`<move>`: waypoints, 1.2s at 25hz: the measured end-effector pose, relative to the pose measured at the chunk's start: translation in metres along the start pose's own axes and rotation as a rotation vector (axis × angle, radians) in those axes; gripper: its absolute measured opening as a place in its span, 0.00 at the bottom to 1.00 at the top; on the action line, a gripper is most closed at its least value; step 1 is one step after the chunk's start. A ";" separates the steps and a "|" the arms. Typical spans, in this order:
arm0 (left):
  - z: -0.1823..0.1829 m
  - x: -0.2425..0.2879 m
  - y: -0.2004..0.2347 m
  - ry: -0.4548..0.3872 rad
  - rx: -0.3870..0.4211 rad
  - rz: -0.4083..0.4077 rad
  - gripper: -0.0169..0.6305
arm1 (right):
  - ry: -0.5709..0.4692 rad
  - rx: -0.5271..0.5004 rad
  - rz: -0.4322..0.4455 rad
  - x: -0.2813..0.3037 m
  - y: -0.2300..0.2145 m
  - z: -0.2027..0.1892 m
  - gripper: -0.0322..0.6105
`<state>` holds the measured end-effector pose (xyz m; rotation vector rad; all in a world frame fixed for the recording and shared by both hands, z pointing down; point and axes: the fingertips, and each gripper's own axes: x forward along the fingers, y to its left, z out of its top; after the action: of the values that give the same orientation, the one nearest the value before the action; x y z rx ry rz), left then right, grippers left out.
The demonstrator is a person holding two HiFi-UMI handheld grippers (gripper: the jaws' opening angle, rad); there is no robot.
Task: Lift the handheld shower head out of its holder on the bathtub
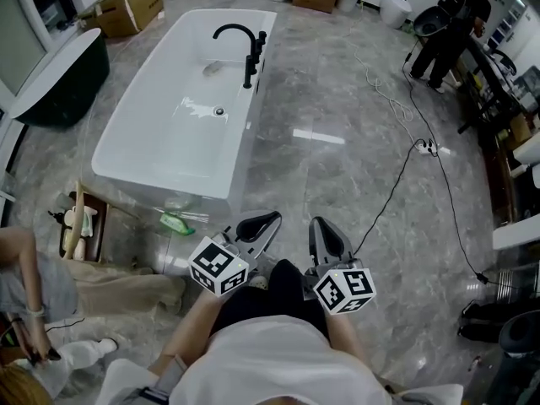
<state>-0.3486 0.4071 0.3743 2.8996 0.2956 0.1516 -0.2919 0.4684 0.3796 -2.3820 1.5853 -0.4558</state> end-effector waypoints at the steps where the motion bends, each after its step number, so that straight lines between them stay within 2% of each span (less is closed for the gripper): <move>1: 0.001 0.000 0.002 0.000 0.001 -0.002 0.06 | -0.004 0.003 -0.006 0.001 0.000 0.001 0.08; 12: 0.011 0.022 0.049 -0.008 -0.013 -0.017 0.06 | -0.007 0.025 -0.021 0.050 -0.016 0.009 0.08; 30: 0.049 0.127 0.185 0.002 -0.018 -0.016 0.06 | -0.001 0.024 -0.006 0.213 -0.084 0.052 0.08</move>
<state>-0.1842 0.2466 0.3799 2.8791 0.3161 0.1533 -0.1241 0.3052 0.3889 -2.3691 1.5642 -0.4715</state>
